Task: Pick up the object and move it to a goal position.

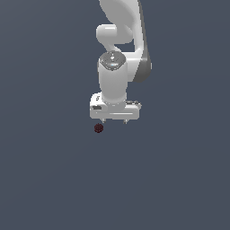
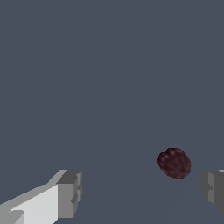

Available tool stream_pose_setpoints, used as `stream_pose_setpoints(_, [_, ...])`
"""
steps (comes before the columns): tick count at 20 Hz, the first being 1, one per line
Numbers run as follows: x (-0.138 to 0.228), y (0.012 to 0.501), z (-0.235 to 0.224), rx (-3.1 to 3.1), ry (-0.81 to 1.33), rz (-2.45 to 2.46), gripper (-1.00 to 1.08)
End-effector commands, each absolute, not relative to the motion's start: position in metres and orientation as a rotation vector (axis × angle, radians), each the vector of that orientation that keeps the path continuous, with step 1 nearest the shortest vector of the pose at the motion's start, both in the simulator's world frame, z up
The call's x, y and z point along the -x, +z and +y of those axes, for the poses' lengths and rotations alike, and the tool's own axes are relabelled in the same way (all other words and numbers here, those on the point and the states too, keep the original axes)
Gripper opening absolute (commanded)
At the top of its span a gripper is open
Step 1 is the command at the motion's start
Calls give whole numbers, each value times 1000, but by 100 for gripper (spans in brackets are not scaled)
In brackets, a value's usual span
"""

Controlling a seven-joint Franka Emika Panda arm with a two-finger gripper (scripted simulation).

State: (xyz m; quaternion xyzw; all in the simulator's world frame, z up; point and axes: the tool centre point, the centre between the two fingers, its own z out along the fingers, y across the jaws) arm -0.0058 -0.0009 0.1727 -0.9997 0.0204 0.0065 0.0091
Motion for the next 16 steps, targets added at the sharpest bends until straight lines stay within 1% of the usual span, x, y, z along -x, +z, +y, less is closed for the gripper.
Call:
stream_pose_setpoints(1, [6,173,-1,3123,20,64,100])
stream_pose_setpoints(9, [12,181,-22,3128,38,80,100])
stream_pose_setpoints(16, [13,181,-22,3128,38,88,100])
